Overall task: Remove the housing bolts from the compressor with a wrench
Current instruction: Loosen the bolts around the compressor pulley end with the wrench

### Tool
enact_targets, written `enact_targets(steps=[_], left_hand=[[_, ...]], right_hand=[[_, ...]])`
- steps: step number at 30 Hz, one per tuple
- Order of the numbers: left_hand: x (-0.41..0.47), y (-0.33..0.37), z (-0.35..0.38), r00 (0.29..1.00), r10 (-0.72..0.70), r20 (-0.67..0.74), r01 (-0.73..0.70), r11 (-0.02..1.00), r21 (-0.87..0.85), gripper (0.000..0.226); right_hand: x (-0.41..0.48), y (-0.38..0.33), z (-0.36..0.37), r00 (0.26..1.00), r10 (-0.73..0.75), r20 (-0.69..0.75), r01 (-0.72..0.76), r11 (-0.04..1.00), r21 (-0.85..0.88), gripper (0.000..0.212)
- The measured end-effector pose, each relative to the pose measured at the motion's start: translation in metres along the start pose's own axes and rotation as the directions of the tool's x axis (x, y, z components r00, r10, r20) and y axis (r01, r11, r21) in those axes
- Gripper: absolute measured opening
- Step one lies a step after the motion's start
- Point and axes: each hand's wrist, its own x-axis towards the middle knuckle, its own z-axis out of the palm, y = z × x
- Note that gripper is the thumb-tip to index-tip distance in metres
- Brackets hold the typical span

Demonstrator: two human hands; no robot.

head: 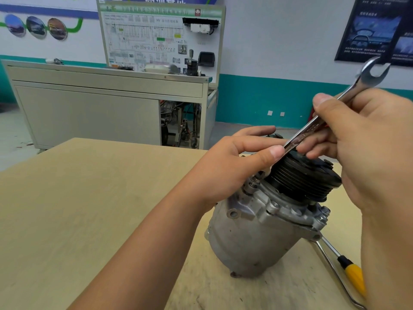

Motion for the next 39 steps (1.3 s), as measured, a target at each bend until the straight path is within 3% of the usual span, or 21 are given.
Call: enact_targets(steps=[26, 39], left_hand=[[-0.001, 0.002, -0.003, 1.000, 0.021, 0.008, -0.021, 1.000, -0.010, 0.020], [-0.002, 0.003, -0.005, 1.000, 0.021, 0.023, -0.020, 0.999, -0.048, 0.019]], right_hand=[[-0.011, -0.013, 0.011, 0.972, -0.226, -0.062, 0.218, 0.968, -0.121, 0.012], [-0.015, -0.021, 0.013, 0.981, -0.191, 0.029, 0.192, 0.980, -0.045, 0.039]])
